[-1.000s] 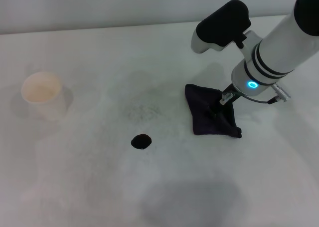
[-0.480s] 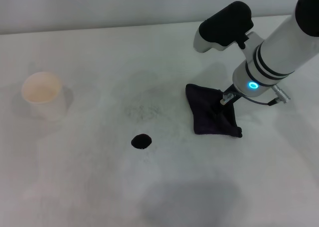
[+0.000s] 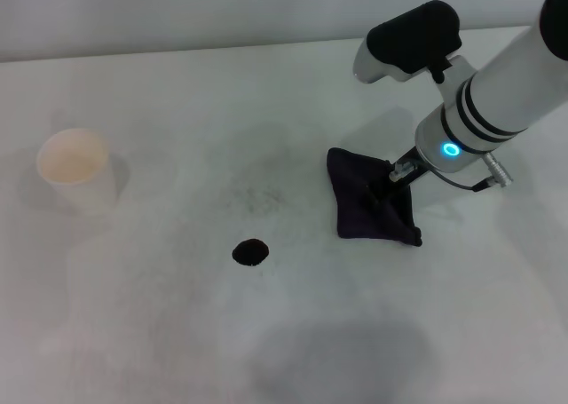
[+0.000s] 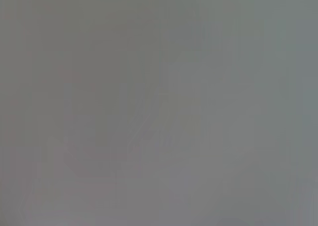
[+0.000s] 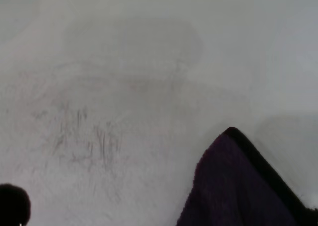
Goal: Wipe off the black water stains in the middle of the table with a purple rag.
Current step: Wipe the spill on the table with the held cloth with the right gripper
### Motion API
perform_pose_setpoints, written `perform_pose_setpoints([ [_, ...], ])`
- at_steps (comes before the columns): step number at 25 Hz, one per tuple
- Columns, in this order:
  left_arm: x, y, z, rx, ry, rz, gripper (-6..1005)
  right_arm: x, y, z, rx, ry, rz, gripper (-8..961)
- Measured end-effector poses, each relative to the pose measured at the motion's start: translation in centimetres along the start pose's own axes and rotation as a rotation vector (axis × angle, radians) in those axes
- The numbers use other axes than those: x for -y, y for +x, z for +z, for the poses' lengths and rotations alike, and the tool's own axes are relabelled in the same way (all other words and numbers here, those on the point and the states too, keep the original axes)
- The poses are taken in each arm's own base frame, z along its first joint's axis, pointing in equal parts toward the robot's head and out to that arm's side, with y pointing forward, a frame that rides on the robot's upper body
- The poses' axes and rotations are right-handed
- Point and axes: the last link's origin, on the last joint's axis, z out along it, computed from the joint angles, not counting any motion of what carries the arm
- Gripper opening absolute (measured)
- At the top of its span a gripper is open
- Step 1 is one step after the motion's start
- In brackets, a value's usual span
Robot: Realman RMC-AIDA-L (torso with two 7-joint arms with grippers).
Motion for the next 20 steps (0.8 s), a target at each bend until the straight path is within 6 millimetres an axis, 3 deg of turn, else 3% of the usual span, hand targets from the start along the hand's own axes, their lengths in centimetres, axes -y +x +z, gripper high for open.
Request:
perform_pose_setpoints([
  [20,-0.11,0.27,0.17,-0.013,-0.002,-0.008,883,0.24,-0.39,0.73,-0.032,-0.012,0.005,254],
])
